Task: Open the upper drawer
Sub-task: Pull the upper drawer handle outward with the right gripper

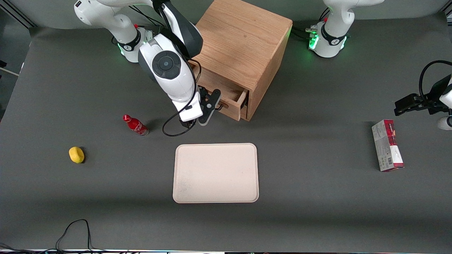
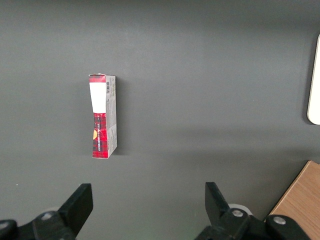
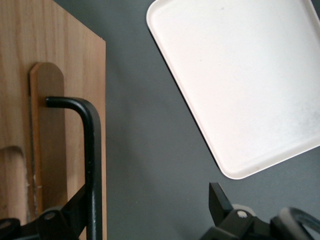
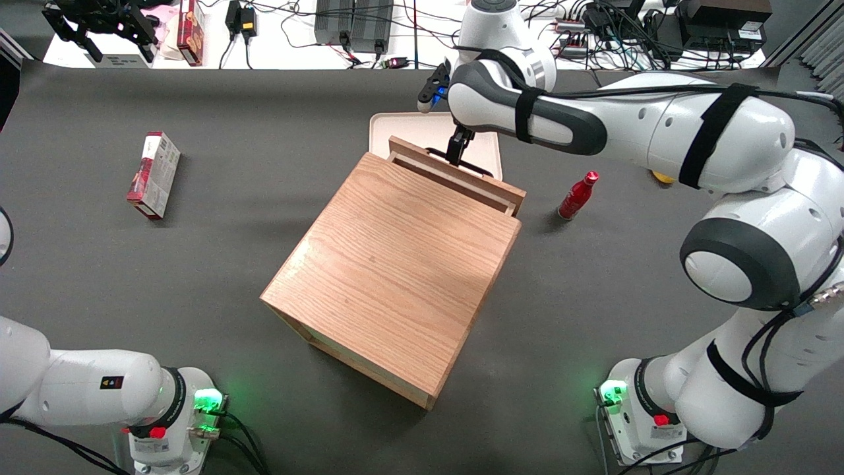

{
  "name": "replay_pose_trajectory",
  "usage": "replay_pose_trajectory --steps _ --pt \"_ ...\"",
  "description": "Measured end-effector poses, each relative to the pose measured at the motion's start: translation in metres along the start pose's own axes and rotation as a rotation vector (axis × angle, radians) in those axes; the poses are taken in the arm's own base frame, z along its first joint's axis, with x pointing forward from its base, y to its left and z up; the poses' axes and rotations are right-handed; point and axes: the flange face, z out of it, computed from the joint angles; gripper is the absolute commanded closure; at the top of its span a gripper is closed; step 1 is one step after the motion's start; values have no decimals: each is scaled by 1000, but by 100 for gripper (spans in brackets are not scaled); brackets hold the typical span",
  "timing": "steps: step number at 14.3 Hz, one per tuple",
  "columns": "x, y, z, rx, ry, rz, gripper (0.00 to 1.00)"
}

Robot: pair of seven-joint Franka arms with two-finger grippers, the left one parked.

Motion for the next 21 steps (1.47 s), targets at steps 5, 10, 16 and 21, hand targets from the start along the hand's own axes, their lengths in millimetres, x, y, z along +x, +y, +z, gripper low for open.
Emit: replay_pose_trajectory --steps 5,10,16,21 --pt "-6 41 -2 0 -4 20 0" --pt "-8 58 -4 3 -10 32 0" --pt "-12 80 -4 -2 -5 62 0" --pt "-16 99 -5 -8 2 88 0"
